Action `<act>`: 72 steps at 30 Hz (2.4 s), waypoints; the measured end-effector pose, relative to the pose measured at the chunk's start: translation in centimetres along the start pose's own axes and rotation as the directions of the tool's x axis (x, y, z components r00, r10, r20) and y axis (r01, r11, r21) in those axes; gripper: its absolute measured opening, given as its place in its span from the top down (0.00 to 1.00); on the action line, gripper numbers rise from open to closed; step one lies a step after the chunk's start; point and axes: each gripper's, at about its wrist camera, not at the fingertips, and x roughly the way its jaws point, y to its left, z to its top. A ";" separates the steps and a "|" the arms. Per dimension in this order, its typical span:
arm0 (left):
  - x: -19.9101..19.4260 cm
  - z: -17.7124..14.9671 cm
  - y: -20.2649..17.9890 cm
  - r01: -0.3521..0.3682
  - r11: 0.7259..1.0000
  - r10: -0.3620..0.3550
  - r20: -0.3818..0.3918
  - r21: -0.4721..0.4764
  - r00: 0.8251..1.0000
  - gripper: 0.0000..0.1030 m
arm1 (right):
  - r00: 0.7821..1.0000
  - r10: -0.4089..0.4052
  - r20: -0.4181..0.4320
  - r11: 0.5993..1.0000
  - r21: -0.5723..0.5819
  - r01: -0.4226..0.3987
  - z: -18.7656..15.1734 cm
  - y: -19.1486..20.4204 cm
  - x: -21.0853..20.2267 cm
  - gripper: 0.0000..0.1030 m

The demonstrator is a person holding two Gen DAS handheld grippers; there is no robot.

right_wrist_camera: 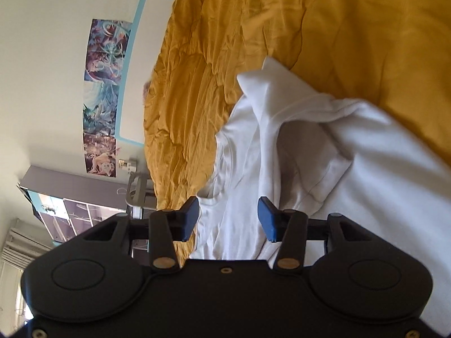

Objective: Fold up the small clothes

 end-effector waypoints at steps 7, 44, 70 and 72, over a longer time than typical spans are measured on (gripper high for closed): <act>1.1 0.6 1.8 0.122 0.988 -0.122 0.004 -0.099 0.992 0.97 | 1.000 -0.028 0.004 0.999 0.024 0.028 0.1 -1.1 0.3 0.53; -4.1 0.5 1.5 -0.095 0.990 0.068 0.240 0.101 0.968 0.96 | 0.966 -0.173 0.192 0.968 0.212 0.132 4.0 -8.0 0.7 0.88; 1.0 -1.7 -2.4 -0.114 0.909 0.099 0.058 0.401 0.993 0.68 | 0.913 -0.338 0.228 0.914 -0.153 0.377 2.6 -4.5 3.0 0.84; 1.2 -1.7 -2.3 -0.114 0.907 0.100 0.055 0.407 0.993 0.67 | 0.919 -0.331 0.213 0.926 -0.115 0.360 3.2 -5.6 2.7 0.88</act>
